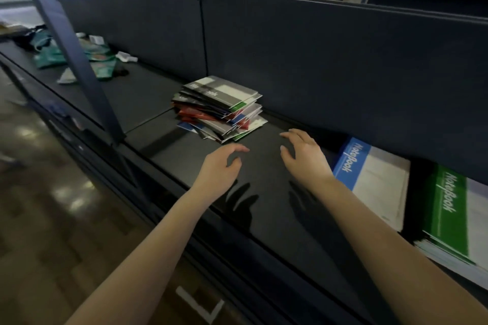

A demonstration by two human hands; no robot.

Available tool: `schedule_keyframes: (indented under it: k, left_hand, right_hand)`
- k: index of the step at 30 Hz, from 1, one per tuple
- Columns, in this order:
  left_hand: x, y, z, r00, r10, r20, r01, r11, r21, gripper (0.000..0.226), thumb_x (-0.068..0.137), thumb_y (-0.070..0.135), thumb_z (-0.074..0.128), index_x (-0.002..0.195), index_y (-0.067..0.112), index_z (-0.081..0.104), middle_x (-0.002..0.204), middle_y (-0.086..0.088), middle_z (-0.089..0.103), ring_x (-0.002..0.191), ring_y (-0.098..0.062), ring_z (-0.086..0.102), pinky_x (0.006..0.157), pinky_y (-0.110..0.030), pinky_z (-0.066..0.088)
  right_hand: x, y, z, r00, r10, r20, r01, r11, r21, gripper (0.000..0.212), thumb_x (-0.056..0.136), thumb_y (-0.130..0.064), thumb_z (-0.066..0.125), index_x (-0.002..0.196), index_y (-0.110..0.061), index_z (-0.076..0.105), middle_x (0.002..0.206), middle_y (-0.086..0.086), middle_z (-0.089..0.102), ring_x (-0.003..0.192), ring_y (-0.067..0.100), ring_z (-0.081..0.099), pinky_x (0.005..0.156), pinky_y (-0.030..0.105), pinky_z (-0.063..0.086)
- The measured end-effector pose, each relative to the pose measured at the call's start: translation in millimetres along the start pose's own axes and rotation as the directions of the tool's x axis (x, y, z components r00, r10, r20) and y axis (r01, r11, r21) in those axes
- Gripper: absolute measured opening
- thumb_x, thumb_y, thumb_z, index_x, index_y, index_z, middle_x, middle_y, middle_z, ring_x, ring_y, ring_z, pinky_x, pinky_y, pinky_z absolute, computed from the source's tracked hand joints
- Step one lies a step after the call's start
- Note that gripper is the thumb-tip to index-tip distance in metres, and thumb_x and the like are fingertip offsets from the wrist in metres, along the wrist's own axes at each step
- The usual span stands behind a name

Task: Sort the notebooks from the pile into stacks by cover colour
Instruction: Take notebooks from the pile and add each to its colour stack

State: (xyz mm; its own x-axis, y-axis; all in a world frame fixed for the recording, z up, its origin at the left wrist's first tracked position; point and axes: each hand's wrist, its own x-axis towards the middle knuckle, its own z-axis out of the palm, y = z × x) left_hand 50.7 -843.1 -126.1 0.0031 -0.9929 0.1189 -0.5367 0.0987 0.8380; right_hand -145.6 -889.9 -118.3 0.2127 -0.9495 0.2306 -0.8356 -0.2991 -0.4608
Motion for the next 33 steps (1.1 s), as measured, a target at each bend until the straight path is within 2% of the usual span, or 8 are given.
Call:
schedule_keyframes:
  k: [4,9,15,19,21,23,27,33]
  left_hand:
    - [8.8,-19.2,-19.9,0.998,-0.033,-0.051,0.034,0.999,0.02,0.03,0.096,0.009,0.046,0.109,0.034,0.057,0.107,-0.004,0.067,0.08,-0.009,0.056,0.059,-0.003,0.04]
    - [24.8,-36.9,-38.0,0.996,-0.071,-0.06,0.069,0.997,-0.036,0.03,0.095,0.008,0.047,0.109,0.032,0.059,0.105,-0.001,0.065,0.074,-0.003,0.05,0.059,-0.001,0.039]
    - [53.5,-54.6,-54.4,0.997,-0.027,-0.076,0.024,0.999,-0.04,0.031,0.094,0.007,0.048,0.107,0.033,0.058,0.112,0.009,0.061,0.097,-0.006,0.054,0.078,-0.009,0.039]
    - [75.0,-68.9,-61.9,0.997,-0.046,-0.063,0.041,0.996,-0.085,0.031,0.094,0.009,0.047,0.108,0.033,0.06,0.097,-0.006,0.066,0.064,-0.018,0.05,0.057,-0.019,0.042]
    - [86.8,-77.0,-64.8,0.996,-0.047,-0.075,0.041,0.996,-0.08,0.031,0.093,0.009,0.048,0.111,0.031,0.062,0.099,-0.004,0.067,0.072,-0.03,0.056,0.061,-0.021,0.046]
    - [96.7,-84.1,-69.0,0.994,-0.042,-0.096,0.033,0.995,-0.089,0.031,0.093,0.008,0.049,0.113,0.027,0.064,0.102,0.007,0.066,0.086,-0.027,0.061,0.066,-0.01,0.045]
    - [112.9,-94.2,-78.8,0.995,-0.052,-0.088,0.041,0.992,-0.119,0.031,0.094,0.006,0.048,0.113,0.025,0.064,0.093,0.005,0.066,0.061,-0.007,0.05,0.053,-0.009,0.04]
    - [130.9,-104.6,-89.2,0.996,-0.035,-0.086,0.025,0.993,-0.12,0.032,0.095,0.005,0.049,0.11,0.029,0.062,0.108,0.02,0.058,0.094,0.009,0.052,0.073,0.004,0.036]
  right_hand:
    - [18.6,-19.4,19.4,0.999,-0.032,0.03,0.032,0.999,0.001,0.042,0.098,-0.025,0.048,0.139,-0.017,0.045,0.149,0.004,0.035,0.135,0.022,0.036,0.107,0.032,0.033]
    - [44.1,-41.3,37.8,0.998,-0.059,0.022,0.059,0.998,-0.005,0.044,0.098,-0.025,0.048,0.14,-0.016,0.044,0.146,0.003,0.039,0.132,0.018,0.039,0.104,0.027,0.035]
    - [83.1,-55.5,55.9,0.997,-0.076,-0.016,0.076,0.997,0.001,0.043,0.097,-0.026,0.05,0.138,-0.015,0.046,0.142,0.003,0.045,0.13,0.017,0.041,0.104,0.027,0.035]
    - [110.8,-60.1,69.4,0.998,-0.063,-0.014,0.063,0.998,-0.02,0.043,0.098,-0.027,0.048,0.139,-0.014,0.045,0.142,0.004,0.045,0.133,0.018,0.037,0.107,0.03,0.033]
    - [125.1,-62.7,77.0,0.998,-0.054,-0.03,0.053,0.998,-0.025,0.043,0.097,-0.03,0.049,0.137,-0.014,0.046,0.141,0.004,0.046,0.132,0.018,0.037,0.107,0.034,0.036]
    - [139.2,-65.2,84.4,0.998,-0.042,-0.046,0.042,0.999,-0.018,0.044,0.097,-0.031,0.05,0.136,-0.013,0.047,0.14,0.005,0.046,0.132,0.018,0.039,0.107,0.035,0.037]
    - [163.8,-70.2,95.4,0.998,-0.049,-0.034,0.048,0.998,-0.038,0.047,0.097,-0.032,0.05,0.138,-0.009,0.045,0.142,0.007,0.045,0.133,0.021,0.038,0.11,0.035,0.034]
    - [187.2,-67.4,109.4,1.0,0.006,0.004,-0.006,0.996,-0.094,0.052,0.095,-0.041,0.05,0.139,-0.013,0.046,0.145,0.005,0.041,0.134,0.024,0.037,0.112,0.04,0.031]
